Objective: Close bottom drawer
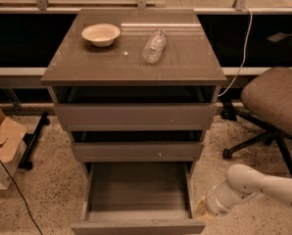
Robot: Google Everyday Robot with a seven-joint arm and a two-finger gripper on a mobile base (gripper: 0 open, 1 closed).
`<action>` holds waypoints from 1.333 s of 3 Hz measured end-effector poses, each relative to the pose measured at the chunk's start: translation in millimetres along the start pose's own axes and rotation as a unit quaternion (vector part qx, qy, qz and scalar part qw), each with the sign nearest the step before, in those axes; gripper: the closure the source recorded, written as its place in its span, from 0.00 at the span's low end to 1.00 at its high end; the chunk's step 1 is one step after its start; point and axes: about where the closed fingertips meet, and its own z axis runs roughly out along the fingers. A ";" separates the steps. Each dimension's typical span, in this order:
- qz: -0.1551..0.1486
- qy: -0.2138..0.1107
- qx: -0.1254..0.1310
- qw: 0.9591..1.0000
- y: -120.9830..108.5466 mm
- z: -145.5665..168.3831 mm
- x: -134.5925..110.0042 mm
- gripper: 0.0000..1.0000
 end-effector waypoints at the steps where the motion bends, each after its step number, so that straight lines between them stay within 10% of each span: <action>1: 0.002 0.003 -0.024 1.000 0.7 41.9 8.9 1.00; 4: 0.055 -0.029 -0.057 0.996 9.3 121.8 42.9 1.00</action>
Offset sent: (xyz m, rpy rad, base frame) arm -0.0241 0.0142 -0.1149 0.0182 0.1451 -0.0374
